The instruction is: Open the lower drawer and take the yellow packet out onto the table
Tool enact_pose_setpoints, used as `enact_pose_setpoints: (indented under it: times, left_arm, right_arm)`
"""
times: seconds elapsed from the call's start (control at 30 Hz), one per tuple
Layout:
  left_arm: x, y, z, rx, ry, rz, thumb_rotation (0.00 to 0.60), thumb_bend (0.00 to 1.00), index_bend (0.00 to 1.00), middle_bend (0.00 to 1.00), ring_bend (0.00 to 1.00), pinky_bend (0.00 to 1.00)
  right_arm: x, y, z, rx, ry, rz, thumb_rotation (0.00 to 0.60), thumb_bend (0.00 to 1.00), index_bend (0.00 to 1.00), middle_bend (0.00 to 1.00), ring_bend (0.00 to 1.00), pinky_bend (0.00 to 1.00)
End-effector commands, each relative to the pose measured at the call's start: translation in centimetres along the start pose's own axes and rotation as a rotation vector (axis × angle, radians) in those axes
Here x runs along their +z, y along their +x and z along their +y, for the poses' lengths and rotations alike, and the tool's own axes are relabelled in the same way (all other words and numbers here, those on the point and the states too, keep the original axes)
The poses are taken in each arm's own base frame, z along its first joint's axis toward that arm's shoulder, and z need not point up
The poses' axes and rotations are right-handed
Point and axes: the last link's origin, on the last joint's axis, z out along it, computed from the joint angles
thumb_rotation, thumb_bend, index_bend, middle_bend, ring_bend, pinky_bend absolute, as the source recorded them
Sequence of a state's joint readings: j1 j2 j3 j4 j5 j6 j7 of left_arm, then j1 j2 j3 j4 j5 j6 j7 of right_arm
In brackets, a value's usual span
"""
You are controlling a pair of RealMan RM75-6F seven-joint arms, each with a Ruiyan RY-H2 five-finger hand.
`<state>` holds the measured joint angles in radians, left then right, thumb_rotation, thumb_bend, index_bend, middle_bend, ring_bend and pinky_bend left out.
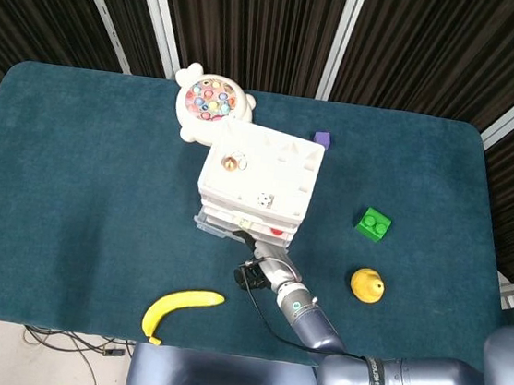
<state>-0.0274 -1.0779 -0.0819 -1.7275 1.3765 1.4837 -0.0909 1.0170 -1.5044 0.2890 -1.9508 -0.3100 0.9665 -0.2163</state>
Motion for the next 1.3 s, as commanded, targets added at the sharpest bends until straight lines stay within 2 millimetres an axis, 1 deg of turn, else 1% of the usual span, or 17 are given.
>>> enact_pose_setpoints:
  times: [0.03,0.83,1.3]
  left_arm:
    - [0.0,0.0,0.0,0.001,0.0,0.0,0.6,0.36,0.04,0.0,0.0,0.0]
    - [0.0,0.0,0.0,0.002,0.002,0.0,0.6,0.36,0.05,0.0,0.0,0.0]
    - [0.0,0.0,-0.1,0.001,0.002,0.0,0.6,0.36,0.05,0.0,0.0,0.0]
  right_arm:
    - [-0.1,0.1,-0.1,0.001,0.002,-0.003,0.6,0.54,0.14,0.91,0.98,1.0]
    - [-1.4,0.0,0.3,-0.015,0.014,-0.042,0.6,0.54,0.15,0.91,0.98,1.0]
    - [-1.9,-0.7,-0.1,-0.021,0.016,-0.051,0.6,0.54,0.16,0.91,0.98,1.0]
